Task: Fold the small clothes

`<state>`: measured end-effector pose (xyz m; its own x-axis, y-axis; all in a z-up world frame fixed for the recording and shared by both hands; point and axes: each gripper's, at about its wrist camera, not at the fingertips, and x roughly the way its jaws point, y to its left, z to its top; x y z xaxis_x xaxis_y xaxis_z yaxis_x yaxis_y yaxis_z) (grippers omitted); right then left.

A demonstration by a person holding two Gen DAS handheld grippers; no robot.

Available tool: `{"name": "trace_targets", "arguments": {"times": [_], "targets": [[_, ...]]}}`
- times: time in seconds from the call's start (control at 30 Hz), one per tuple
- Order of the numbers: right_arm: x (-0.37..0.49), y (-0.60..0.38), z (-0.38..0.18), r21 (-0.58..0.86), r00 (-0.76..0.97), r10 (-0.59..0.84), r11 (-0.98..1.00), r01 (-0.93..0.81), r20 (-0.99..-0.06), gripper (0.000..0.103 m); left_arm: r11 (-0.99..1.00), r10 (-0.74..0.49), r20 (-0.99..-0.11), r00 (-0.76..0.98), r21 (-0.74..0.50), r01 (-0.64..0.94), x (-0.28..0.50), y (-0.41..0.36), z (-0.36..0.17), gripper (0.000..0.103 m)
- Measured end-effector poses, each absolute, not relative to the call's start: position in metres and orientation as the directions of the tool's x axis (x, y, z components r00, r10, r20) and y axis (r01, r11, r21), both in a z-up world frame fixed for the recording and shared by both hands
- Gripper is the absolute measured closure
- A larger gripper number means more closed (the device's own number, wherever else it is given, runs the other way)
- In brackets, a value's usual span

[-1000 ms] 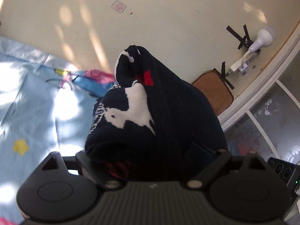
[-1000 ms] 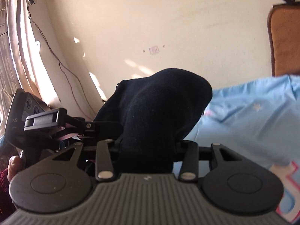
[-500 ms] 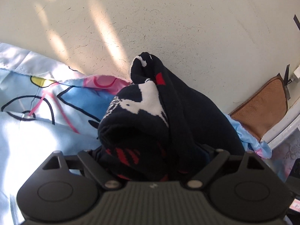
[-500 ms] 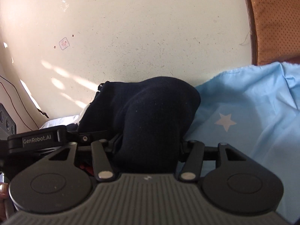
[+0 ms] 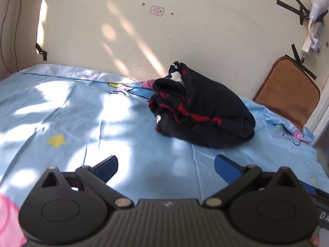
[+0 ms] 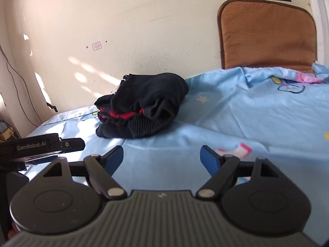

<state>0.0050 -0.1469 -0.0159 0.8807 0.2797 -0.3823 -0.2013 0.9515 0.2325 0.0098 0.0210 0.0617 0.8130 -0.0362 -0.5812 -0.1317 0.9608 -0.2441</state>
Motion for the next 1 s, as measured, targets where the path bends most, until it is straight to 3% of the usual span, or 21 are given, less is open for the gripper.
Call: {"name": "trace_targets", "arguments": {"times": [0.2,0.57,1.0], "targets": [[-0.049,-0.155,-0.031,0.221,0.871,0.263,0.958,-0.184,-0.416,0.017,0.991,0.070,-0.541,0.838,-0.059,-0.120,-0.043,-0.023,0.060,0.000],[-0.077,-0.156,-0.044,0.204,0.880,0.232,0.966,-0.158,-0.414,0.016,0.993,0.112,-0.579,0.807,0.028,-0.117,-0.072,-0.047,0.046,0.000],[-0.075,-0.163,-0.051,0.273,0.874,0.255,0.951,-0.147,-0.415,0.015,0.984,0.116,-0.616,0.779,-0.038,-0.176,-0.068,-0.033,0.040,0.000]]}}
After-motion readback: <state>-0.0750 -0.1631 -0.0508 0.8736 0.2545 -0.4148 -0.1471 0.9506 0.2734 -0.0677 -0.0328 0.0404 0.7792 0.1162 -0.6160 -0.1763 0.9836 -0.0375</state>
